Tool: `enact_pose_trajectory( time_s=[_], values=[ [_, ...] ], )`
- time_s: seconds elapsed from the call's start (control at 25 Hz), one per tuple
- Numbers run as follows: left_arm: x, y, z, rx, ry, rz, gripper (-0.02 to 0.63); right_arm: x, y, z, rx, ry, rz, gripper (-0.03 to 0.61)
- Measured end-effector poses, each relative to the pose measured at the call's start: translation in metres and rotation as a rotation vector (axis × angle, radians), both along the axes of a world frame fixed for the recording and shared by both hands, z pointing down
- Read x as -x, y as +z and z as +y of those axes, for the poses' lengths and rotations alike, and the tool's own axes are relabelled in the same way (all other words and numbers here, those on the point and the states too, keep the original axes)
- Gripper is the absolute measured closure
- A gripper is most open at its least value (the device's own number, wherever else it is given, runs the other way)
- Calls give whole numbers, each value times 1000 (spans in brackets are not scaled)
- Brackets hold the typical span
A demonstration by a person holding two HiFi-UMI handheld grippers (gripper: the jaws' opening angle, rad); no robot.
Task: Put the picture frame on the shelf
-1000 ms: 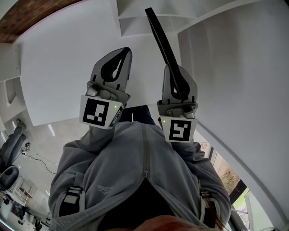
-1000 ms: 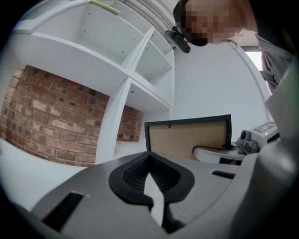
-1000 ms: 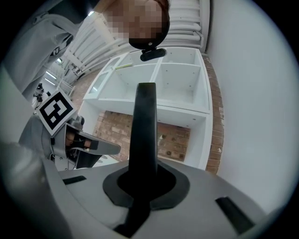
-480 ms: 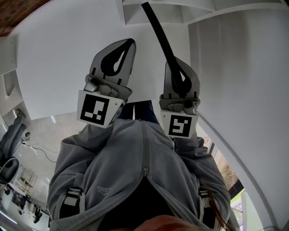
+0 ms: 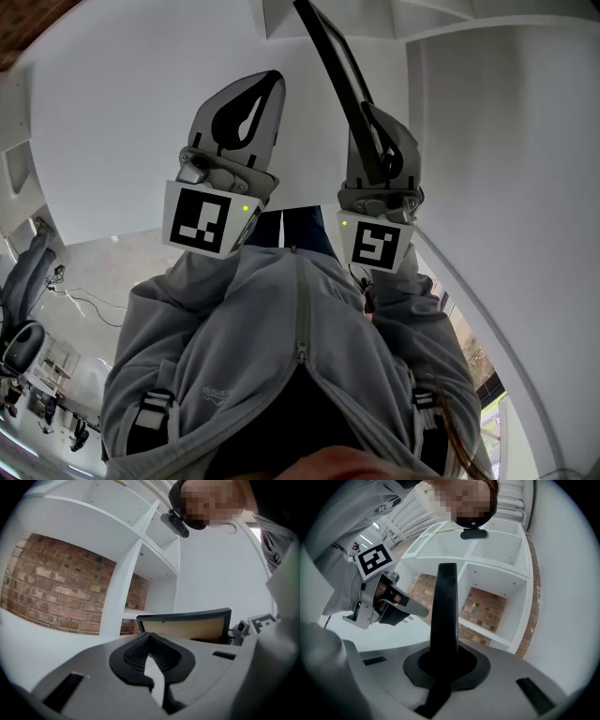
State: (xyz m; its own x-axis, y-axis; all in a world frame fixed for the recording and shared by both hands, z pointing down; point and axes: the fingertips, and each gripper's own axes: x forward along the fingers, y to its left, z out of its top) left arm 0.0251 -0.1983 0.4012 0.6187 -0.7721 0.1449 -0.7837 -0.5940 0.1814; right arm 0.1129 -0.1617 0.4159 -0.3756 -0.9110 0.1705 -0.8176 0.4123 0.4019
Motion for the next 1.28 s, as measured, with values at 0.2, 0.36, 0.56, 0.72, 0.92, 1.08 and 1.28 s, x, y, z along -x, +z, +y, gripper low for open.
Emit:
enact_pose_trajectory(
  time_s=[0.2, 0.36, 0.56, 0.72, 0.92, 1.08, 1.28],
  values=[
    [5, 7, -4, 4, -4, -3, 607, 0, 14, -11, -7, -18, 80, 545],
    [3, 12, -6, 12, -6, -6, 607, 0, 27, -19, -8, -36, 146, 545],
    [-2, 20, -8, 23, -16, 1, 607, 3, 44, -30, -2, -61, 197, 545],
    [-1, 31, -9, 32, -11, -11, 607, 9, 57, -42, 11, -75, 219, 545],
    [-2, 35, -13, 38, -28, 2, 607, 12, 65, -57, 12, -74, 247, 545],
    [-5, 52, -11, 60, -13, -28, 607, 12, 77, -69, 11, -82, 307, 545],
    [-7, 62, -11, 82, -25, -20, 607, 13, 91, -80, 11, -87, 407, 545]
  ],
)
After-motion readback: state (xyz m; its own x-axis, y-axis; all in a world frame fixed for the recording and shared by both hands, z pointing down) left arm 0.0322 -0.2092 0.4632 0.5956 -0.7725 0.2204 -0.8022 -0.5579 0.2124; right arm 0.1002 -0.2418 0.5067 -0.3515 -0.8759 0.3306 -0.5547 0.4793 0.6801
